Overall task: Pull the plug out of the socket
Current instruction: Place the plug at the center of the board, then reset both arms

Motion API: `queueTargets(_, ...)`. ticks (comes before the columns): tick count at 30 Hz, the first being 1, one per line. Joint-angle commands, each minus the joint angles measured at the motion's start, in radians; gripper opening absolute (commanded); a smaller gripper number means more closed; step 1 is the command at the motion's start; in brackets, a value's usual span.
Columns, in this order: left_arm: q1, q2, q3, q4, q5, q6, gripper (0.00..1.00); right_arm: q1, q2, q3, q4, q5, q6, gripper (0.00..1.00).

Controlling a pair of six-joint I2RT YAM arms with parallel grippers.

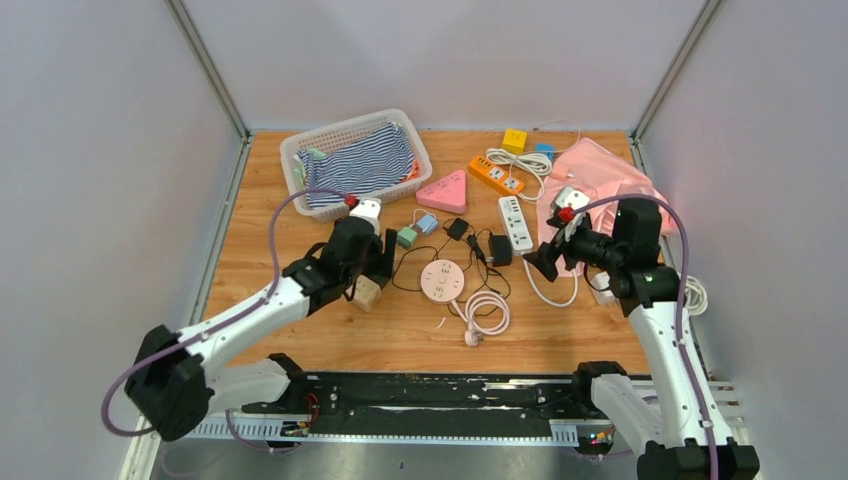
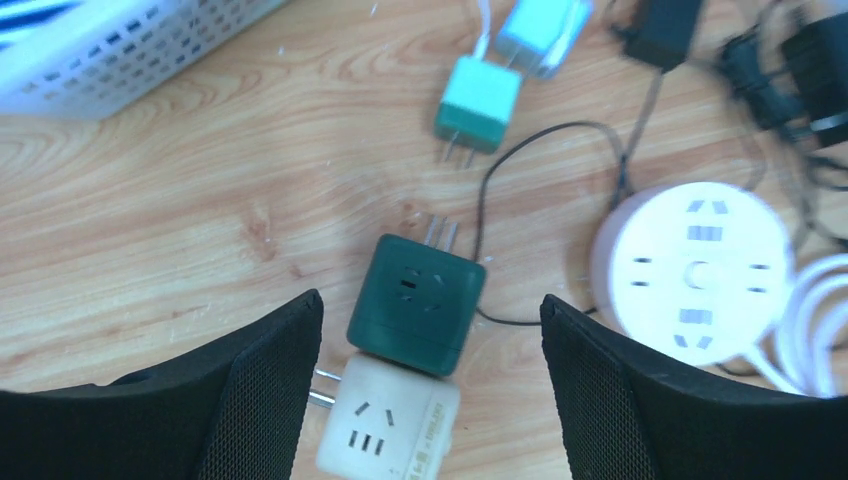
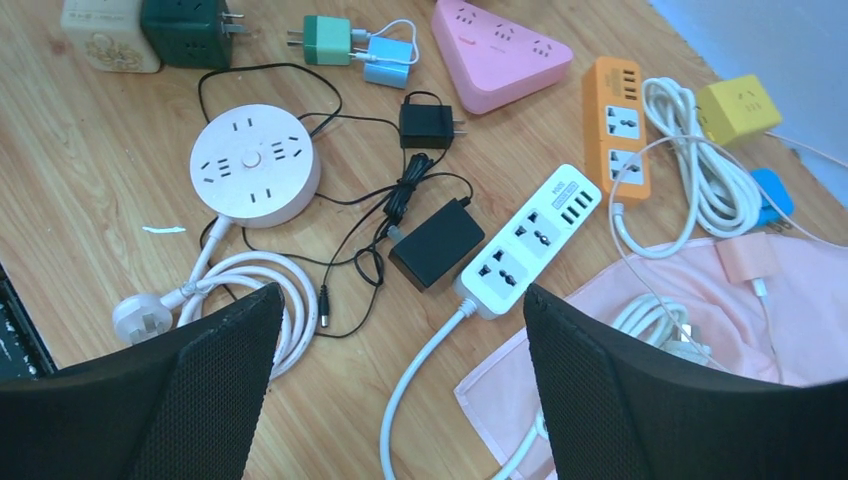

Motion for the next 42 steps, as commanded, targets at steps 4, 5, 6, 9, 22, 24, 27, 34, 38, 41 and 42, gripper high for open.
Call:
queueTargets(4,0.005,-0.281,-0.049,0.073,0.214,-0.023,0.86,-0.119,-0.069,-0.020,0.014,-0.077,0.036,0.98)
queueTargets(5,0.005,-0.305,-0.046,0.073,0.243,-0.038,0.95,-0.128,-0.074,-0.016,0.014,-0.078,0.054,0.99)
queueTargets(6,0.005,-0.327,-0.043,0.079,0.277,-0.051,0.99,-0.139,-0.078,-0.011,0.012,-0.080,0.070,1.00)
queueTargets(9,0.005,-0.370,-0.005,0.062,0.368,-0.077,1.00,-0.167,-0.097,0.004,0.004,-0.074,0.101,1.00)
queueTargets(22,0.005,-0.490,0.269,-0.265,0.376,0.033,1.00,-0.194,-0.177,0.062,-0.019,-0.040,0.184,1.00)
queueTargets(24,0.005,-0.503,0.291,-0.304,0.362,0.054,1.00,-0.193,-0.166,0.095,-0.039,-0.051,0.202,1.00)
queueTargets(27,0.005,-0.530,0.316,-0.343,0.356,0.063,1.00,-0.194,-0.143,0.158,-0.080,-0.073,0.223,1.00)
queueTargets(34,0.005,-0.614,0.355,-0.366,0.361,0.054,1.00,-0.194,-0.063,0.358,-0.234,-0.117,0.260,1.00)
queueTargets(38,0.005,-0.634,0.379,-0.395,0.348,0.055,1.00,-0.193,-0.056,0.416,-0.254,-0.137,0.343,1.00)
queueTargets(41,0.005,-0.640,0.384,-0.406,0.356,0.050,1.00,-0.192,-0.058,0.443,-0.257,-0.129,0.396,1.00)
queueTargets(42,0.005,-0.643,0.383,-0.407,0.358,0.050,1.00,-0.193,-0.062,0.449,-0.258,-0.126,0.401,1.00)
